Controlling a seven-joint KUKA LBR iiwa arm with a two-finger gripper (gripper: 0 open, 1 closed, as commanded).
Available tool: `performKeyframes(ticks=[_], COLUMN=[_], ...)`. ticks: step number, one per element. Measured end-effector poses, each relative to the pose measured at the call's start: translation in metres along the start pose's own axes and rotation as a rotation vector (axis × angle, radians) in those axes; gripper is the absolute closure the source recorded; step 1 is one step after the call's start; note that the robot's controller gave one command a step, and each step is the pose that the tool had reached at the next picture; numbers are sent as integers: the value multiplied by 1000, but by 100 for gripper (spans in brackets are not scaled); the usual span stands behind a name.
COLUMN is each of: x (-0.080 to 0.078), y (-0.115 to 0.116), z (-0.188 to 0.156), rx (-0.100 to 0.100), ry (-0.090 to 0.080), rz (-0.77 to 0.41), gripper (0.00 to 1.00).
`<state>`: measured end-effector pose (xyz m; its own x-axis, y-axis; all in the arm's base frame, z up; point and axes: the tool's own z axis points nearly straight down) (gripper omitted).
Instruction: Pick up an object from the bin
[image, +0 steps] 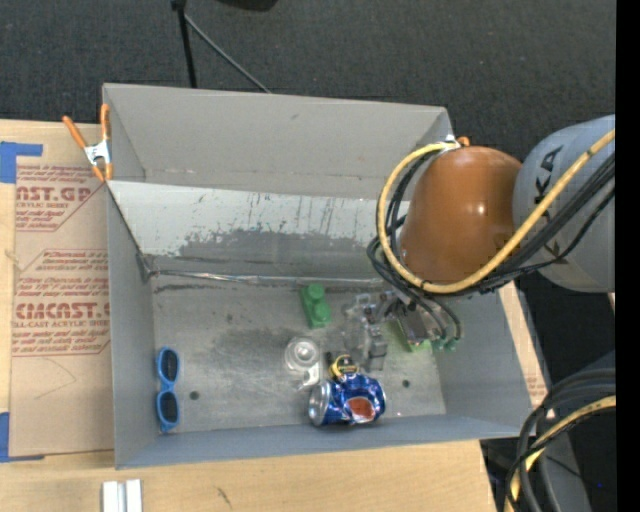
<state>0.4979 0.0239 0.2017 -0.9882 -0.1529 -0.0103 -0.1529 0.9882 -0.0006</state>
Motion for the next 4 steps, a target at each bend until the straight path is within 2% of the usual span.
performKeyframes(ticks=[1,2,3,4], x=[2,7,15,10], y=[0,22,9,9], z=[5,110,129,124], rx=[-1,-2,-3,-3], ry=[9,17,-2,-18], rz=[1,-125,-14,-18], gripper=[0,0,0,100])
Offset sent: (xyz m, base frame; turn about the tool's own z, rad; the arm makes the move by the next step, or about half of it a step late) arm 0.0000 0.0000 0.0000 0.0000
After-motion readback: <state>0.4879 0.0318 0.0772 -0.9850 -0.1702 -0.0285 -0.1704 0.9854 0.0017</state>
